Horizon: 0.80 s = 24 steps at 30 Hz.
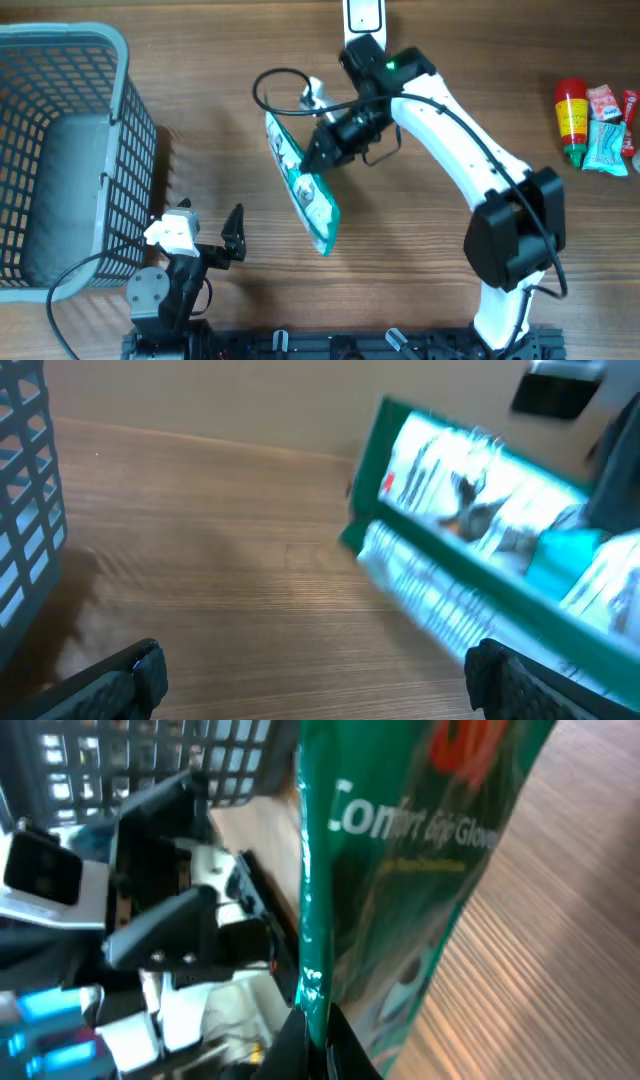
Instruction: Scan the item barcode
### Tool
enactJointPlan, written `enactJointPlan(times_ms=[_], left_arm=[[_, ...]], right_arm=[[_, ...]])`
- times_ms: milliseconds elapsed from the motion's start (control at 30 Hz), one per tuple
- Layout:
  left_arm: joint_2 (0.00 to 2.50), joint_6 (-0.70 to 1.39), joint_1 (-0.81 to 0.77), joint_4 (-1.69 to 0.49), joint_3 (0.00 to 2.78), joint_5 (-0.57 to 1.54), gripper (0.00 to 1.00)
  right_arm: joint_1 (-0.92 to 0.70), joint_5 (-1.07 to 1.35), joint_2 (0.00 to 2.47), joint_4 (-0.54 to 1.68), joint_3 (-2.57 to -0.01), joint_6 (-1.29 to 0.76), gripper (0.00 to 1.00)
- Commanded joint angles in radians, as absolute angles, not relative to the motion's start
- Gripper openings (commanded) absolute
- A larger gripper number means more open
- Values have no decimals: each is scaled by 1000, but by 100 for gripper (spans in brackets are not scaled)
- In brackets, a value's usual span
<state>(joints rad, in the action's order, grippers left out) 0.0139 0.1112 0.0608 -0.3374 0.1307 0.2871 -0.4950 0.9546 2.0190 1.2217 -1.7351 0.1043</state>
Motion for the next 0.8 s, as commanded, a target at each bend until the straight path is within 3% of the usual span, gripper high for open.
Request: enactJointPlan(times_ms=[0,133,300,433,567,667,767], left_arm=[[7,117,56,-335,128,299,100],[7,117,56,-335,128,299,100],[7,117,56,-335,128,299,100],[7,117,56,-335,128,299,100],[7,117,56,-335,128,299,100],[7,117,56,-335,128,299,100],[7,117,56,-335,128,299,100]], right_arm=[[-474,1092,2038,1090,-1574,161,4],[-476,768,2030,1076,-1546,49,5],[-479,755,1964,1092,-1547,49,5],[-512,694,1953,1093,-1547,45,35],[-582,582,1954,1073,-1547,26,76],[-642,344,1958,1053,-1544,-84,80],[-670,217,1964,1007,-1526,-195,76]])
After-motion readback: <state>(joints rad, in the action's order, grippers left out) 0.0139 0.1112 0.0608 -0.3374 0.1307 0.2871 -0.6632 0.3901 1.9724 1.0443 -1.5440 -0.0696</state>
